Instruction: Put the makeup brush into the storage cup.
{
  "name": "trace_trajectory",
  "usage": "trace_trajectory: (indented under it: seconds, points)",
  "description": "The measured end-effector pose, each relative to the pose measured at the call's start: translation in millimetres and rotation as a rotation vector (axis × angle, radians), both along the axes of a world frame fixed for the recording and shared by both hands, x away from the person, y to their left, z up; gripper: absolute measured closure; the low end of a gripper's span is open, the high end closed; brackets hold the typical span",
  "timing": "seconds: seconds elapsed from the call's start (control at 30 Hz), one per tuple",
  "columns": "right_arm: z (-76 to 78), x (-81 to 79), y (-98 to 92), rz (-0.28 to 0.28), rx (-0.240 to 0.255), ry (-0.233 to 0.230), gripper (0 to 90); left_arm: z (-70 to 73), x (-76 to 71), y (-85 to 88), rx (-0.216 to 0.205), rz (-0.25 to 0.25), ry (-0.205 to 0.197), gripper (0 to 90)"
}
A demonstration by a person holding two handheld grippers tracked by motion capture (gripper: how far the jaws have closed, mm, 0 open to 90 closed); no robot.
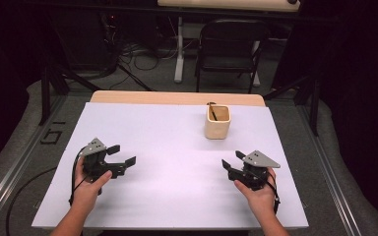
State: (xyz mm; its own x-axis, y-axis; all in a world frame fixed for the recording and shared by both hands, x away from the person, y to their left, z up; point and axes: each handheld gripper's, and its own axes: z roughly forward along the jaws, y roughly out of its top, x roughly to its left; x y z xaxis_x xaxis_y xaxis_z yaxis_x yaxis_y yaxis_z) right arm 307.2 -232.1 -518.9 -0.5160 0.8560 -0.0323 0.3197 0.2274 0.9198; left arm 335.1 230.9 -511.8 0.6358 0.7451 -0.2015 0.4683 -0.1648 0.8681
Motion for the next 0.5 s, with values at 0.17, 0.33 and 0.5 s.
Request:
trace_trajectory:
  seconds: [0.17,0.33,0.5]
  points:
    - [-4.0,-6.1,-3.2,0.001,-0.002,0.010,38.5,-0.1,-0.5,2.1,-0.004,0.005,-0.001,15.6]
    - [-10.1,-9.4,-5.0,0.007,-0.006,0.027,38.5,-0.3,-0.4,2.7,-0.001,0.004,-0.004,15.6]
    - [-15.4,-11.8,-4.7,0.017,-0.011,0.036,38.5,-1.0,-0.5,2.1,0.002,0.004,-0.002,15.6]
